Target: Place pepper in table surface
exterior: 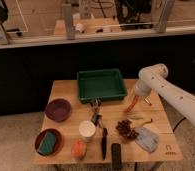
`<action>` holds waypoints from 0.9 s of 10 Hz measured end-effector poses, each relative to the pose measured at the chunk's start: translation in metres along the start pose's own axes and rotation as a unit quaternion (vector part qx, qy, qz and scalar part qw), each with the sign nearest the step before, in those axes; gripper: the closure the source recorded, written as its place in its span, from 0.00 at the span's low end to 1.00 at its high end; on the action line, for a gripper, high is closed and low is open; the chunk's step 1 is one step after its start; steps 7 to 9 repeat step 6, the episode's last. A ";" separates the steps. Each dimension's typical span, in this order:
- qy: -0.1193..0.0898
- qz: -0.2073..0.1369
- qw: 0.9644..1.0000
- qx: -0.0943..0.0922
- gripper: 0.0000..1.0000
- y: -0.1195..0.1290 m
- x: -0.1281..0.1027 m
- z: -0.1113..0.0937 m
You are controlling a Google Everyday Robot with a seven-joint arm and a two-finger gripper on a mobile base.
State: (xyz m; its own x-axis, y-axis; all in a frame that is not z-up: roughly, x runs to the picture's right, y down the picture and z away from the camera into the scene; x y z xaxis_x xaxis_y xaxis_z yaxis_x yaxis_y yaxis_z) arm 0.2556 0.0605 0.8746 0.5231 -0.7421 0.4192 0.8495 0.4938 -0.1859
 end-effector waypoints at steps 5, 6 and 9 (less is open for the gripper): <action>-0.036 0.011 0.999 -0.017 0.37 -0.011 -0.030 0.046; -0.035 0.011 0.999 -0.018 0.37 -0.008 -0.029 0.046; -0.035 0.011 0.999 -0.018 0.37 -0.008 -0.029 0.046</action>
